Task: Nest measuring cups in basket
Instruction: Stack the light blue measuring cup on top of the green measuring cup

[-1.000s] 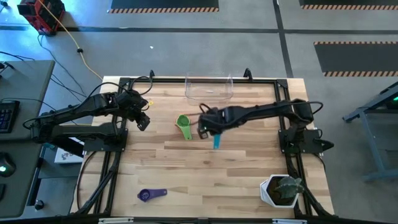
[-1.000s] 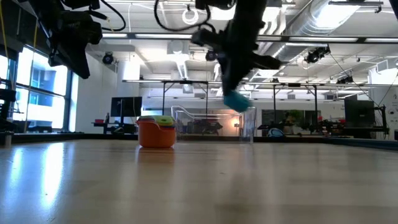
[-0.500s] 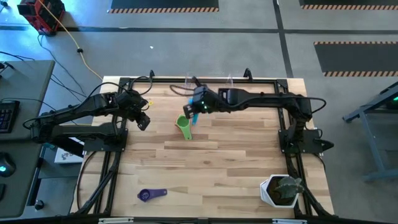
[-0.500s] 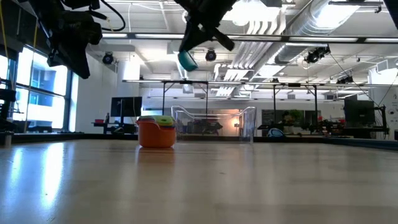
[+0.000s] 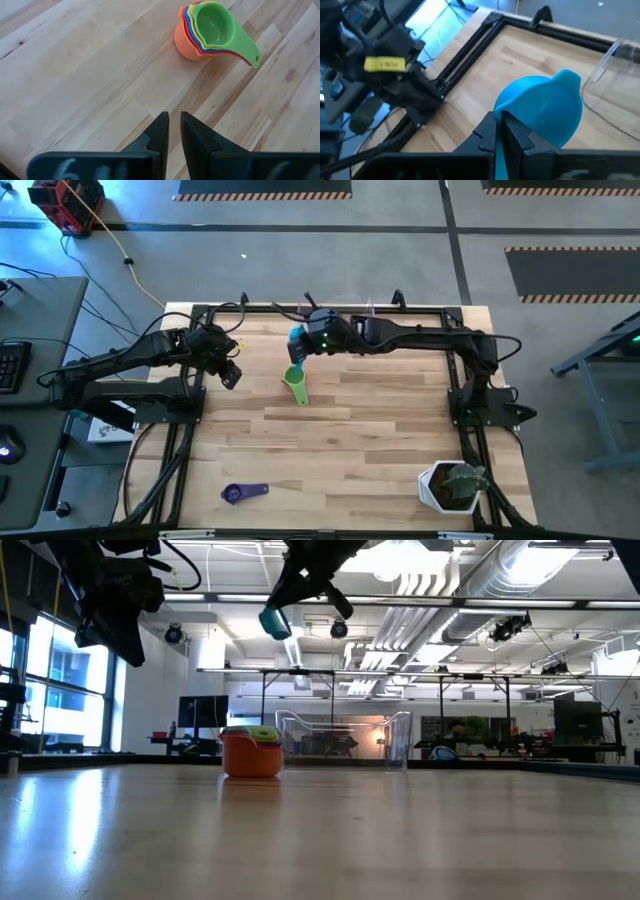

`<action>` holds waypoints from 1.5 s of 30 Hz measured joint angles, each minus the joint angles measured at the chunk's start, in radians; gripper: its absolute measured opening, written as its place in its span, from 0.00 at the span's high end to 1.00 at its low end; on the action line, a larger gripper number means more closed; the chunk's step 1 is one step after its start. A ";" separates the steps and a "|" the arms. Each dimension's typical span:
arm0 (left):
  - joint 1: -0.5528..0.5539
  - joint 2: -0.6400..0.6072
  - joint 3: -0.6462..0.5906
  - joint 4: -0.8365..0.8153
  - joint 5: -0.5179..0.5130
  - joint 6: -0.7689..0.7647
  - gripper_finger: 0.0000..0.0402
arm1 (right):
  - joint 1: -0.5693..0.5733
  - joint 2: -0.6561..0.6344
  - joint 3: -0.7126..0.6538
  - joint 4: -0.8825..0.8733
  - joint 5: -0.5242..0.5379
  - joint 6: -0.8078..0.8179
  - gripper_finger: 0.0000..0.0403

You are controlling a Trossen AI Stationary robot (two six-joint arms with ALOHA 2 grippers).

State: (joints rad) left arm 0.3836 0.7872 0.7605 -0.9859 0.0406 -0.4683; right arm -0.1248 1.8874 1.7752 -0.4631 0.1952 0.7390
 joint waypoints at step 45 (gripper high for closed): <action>0.000 0.000 0.000 0.004 -0.006 0.000 0.91 | 0.003 0.252 -0.004 -0.027 -0.247 -0.164 0.95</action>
State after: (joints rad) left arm 0.3840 0.7872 0.7607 -0.9817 0.0343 -0.4679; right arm -0.1215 2.1397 1.7714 -0.4896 -0.0518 0.5747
